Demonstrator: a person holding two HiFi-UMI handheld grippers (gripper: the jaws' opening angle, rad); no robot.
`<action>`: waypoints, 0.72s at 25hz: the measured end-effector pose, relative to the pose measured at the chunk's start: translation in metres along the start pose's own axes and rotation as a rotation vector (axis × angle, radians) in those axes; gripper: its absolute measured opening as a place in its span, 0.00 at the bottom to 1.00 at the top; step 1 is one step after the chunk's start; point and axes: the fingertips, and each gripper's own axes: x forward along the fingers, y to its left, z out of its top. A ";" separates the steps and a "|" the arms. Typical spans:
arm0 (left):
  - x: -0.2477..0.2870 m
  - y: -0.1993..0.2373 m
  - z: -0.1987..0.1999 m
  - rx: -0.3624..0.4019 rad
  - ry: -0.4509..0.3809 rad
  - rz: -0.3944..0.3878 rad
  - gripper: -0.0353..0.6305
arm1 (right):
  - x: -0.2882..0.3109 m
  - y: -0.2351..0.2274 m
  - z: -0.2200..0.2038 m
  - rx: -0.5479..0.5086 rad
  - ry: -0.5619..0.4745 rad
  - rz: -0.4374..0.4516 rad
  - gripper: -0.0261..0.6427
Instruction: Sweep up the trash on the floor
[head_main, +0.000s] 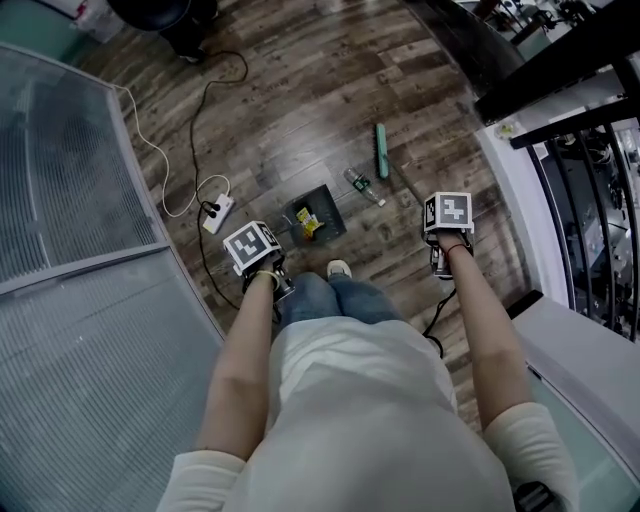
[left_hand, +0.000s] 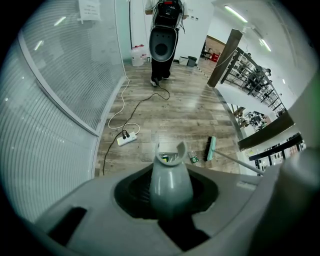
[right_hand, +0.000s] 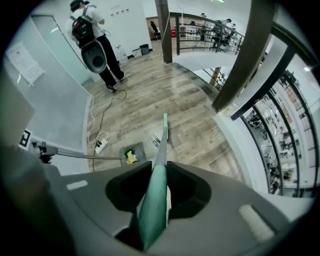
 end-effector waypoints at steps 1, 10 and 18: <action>0.000 0.000 0.000 0.001 0.001 0.001 0.19 | 0.003 0.001 0.000 -0.037 0.010 -0.026 0.19; 0.004 0.002 0.001 -0.004 0.013 0.002 0.19 | 0.034 0.023 -0.023 -0.273 0.119 -0.112 0.19; 0.004 0.000 0.001 0.005 0.009 0.003 0.19 | 0.041 0.057 -0.045 -0.477 0.171 -0.091 0.19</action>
